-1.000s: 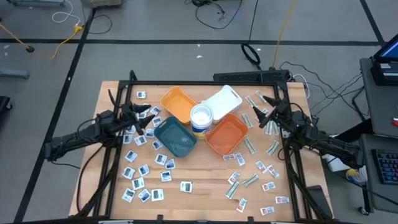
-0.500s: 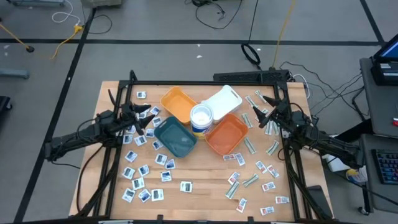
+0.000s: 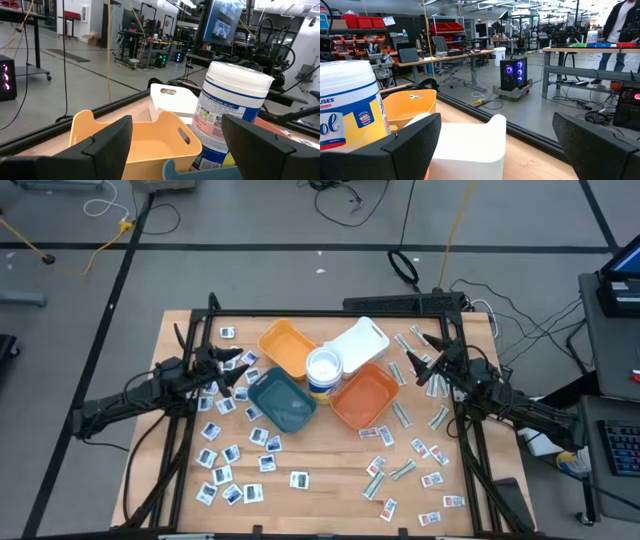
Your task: Pick & Place First Aid Supplies
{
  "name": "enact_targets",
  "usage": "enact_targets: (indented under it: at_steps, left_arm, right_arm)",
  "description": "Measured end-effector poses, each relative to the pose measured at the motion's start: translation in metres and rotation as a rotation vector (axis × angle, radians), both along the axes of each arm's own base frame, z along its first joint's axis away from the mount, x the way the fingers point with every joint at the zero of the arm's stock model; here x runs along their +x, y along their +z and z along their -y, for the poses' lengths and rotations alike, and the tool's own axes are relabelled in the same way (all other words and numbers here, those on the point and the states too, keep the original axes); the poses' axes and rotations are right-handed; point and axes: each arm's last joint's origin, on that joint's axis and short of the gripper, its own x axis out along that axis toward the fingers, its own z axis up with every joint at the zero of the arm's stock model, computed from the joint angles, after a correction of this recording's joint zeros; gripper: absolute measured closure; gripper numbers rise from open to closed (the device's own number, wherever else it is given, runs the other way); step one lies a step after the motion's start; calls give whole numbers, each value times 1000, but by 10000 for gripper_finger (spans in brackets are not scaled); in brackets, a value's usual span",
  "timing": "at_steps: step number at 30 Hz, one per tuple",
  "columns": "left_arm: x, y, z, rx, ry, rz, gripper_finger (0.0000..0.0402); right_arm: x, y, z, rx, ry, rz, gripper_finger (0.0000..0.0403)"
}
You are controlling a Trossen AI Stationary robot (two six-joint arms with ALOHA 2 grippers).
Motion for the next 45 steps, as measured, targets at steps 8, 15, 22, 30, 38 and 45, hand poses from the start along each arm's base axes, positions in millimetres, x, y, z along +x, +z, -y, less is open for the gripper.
enact_targets:
  at_steps: [8,15,22,30,38,45]
  left_arm:
    - [0,0,0,0,0,0,92]
    - [0,0,0,0,0,0,92]
    - [0,0,0,0,0,0,92]
    - [-1,4,1,10,-14,0,91]
    - [-13,40,5,-19,-26,-132,92]
    - [-16,86,6,-107,-29,-370,91]
  right_arm:
    - [0,0,0,0,0,0,26]
    - [0,0,0,0,0,0,26]
    - [0,0,0,0,0,0,26]
    - [0,0,0,0,0,0,26]
    - [0,0,0,0,0,0,26]
    - [0,0,0,0,0,0,26]
